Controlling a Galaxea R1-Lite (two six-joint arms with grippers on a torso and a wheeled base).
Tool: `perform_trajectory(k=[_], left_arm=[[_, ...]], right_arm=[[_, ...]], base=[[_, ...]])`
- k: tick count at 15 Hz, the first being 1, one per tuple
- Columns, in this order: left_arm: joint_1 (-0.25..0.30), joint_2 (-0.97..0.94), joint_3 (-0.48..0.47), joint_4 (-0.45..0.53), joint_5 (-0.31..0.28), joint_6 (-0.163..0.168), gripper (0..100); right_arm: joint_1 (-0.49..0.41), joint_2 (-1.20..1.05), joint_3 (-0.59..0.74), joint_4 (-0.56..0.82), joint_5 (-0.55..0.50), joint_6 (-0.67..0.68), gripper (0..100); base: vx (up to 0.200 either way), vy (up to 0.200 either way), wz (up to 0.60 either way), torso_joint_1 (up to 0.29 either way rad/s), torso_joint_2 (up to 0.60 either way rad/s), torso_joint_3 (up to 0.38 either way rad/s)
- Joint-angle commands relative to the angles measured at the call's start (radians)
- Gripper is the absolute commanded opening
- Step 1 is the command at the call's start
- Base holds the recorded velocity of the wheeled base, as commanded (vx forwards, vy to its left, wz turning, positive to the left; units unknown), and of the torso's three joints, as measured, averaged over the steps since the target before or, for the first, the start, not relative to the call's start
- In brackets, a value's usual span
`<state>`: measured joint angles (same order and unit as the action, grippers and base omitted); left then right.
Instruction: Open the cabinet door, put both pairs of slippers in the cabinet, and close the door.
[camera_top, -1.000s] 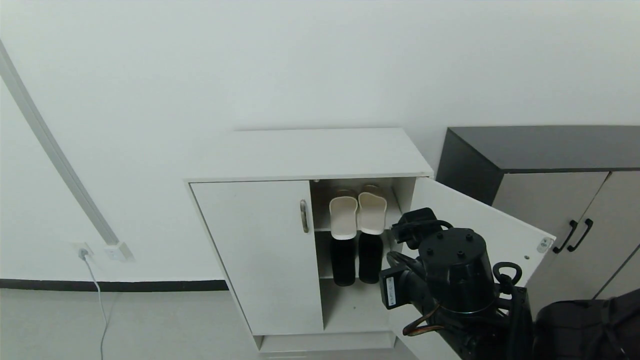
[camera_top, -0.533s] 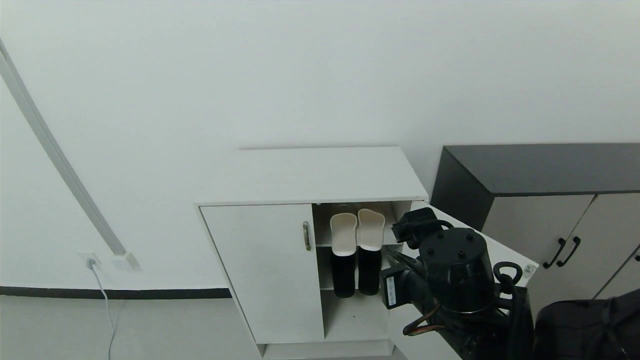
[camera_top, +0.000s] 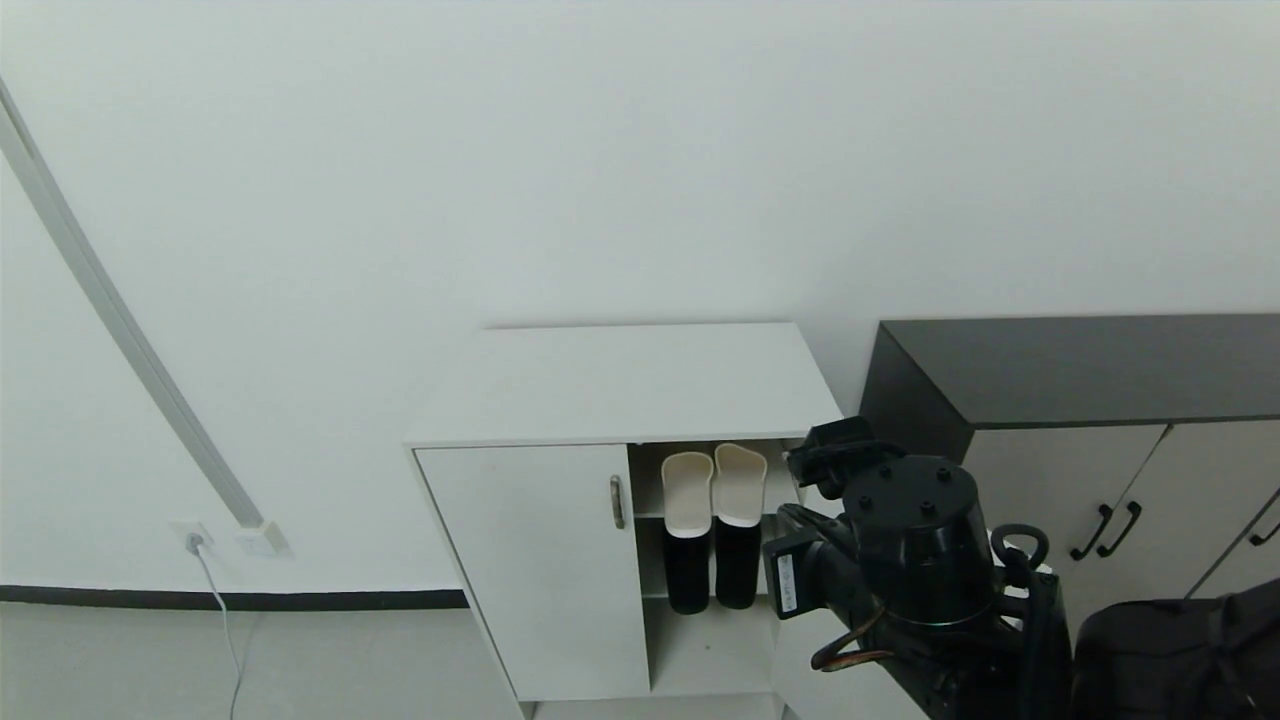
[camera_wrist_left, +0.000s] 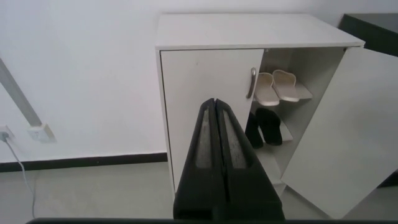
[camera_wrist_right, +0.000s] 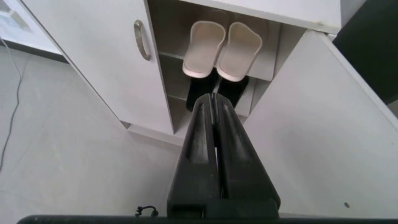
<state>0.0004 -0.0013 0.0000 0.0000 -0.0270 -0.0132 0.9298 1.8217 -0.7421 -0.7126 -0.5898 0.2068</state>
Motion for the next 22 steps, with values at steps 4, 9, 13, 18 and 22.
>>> perform_trajectory(k=[4,9,13,18,22], left_arm=[[0.001,0.001,0.0,0.0,-0.001,-0.001,0],[0.001,0.001,0.0,0.0,-0.001,-0.002,0],[0.001,0.001,-0.002,0.0,-0.001,-0.001,0],[0.001,0.001,0.0,0.0,-0.001,-0.002,0],[0.001,0.001,-0.002,0.0,-0.001,-0.001,0]], right_arm=[[0.0,-0.004,0.009,-0.001,-0.001,0.0,0],[0.0,-0.004,0.01,0.001,0.002,-0.001,0],[-0.014,-0.002,0.009,-0.001,0.002,-0.001,0],[-0.032,0.001,0.004,0.001,0.002,-0.003,0],[-0.035,0.002,0.007,0.001,0.004,-0.003,0]], base=[[0.0,0.0,0.0,0.173,-0.36,-0.196],[0.0,0.0,-0.24,0.078,-0.16,-0.087],[0.0,0.0,-0.6,0.002,-0.01,-0.002],[0.0,0.0,0.0,0.0,0.0,0.0],[0.0,0.0,0.0,0.0,0.0,0.0]])
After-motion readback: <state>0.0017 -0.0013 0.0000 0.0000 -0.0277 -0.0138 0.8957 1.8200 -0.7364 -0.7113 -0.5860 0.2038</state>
